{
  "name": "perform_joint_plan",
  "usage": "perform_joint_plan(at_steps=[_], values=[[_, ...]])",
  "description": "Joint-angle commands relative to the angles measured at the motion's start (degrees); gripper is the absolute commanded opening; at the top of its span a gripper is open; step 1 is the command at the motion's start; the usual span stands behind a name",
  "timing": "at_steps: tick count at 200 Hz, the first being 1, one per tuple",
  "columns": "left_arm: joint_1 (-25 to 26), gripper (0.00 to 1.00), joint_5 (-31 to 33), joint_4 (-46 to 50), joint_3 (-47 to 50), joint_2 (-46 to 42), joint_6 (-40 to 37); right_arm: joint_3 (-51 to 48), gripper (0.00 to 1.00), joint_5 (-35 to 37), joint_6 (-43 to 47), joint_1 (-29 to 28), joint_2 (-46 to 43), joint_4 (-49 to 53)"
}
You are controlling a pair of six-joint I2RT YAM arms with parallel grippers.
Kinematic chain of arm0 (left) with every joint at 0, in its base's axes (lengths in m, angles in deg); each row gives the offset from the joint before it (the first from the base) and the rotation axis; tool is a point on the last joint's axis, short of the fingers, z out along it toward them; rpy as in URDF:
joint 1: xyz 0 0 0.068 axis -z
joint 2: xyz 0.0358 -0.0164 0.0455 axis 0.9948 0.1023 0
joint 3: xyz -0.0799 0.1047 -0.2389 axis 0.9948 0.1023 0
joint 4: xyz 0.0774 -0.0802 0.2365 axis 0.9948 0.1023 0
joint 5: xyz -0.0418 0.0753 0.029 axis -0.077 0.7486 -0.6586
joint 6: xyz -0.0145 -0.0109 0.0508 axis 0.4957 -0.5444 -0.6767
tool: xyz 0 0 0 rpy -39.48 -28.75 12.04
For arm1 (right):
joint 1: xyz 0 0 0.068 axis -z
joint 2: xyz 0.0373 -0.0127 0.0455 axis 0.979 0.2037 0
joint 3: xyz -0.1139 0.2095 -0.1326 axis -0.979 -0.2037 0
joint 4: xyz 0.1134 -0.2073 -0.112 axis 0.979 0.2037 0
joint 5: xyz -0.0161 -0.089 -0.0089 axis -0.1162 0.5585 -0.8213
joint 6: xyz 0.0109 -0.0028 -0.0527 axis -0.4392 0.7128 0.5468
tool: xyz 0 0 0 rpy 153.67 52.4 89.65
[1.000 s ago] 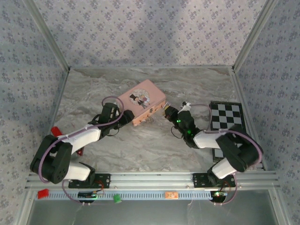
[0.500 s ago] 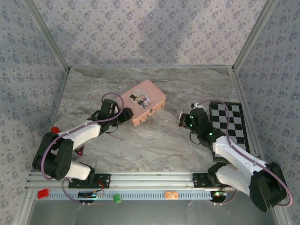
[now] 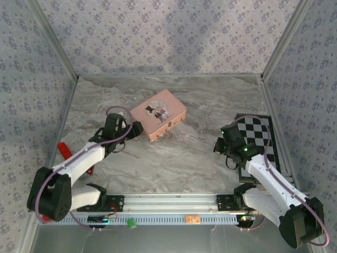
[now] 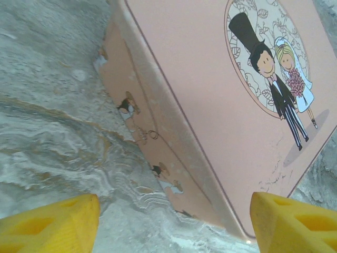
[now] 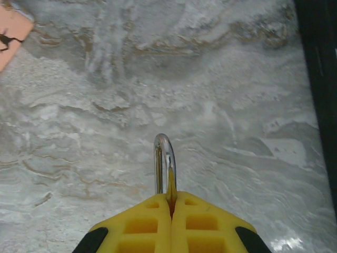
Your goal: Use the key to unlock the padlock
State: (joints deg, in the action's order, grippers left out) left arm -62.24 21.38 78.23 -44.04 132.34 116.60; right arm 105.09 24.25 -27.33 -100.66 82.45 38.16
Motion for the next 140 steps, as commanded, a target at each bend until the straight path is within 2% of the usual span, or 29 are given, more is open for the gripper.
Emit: perform_joint_plan(at_steps=[1,88,140], values=[[-1.2,0.77,2.8,1.7,2.4,-4.5,-2.6,-0.6,0.00,-0.4,-2.3,1.5,0.5,2.0],[-4.9,0.87,8.2,2.5,11.1,-23.1,-4.2,-2.3,0.00,-3.5,-4.5,4.7,8.9,-3.7],[-6.2,0.89,8.2,3.3,12.4,-25.6,-4.6,-3.3,0.00,-4.8,-4.5,4.8,12.8,-7.6]])
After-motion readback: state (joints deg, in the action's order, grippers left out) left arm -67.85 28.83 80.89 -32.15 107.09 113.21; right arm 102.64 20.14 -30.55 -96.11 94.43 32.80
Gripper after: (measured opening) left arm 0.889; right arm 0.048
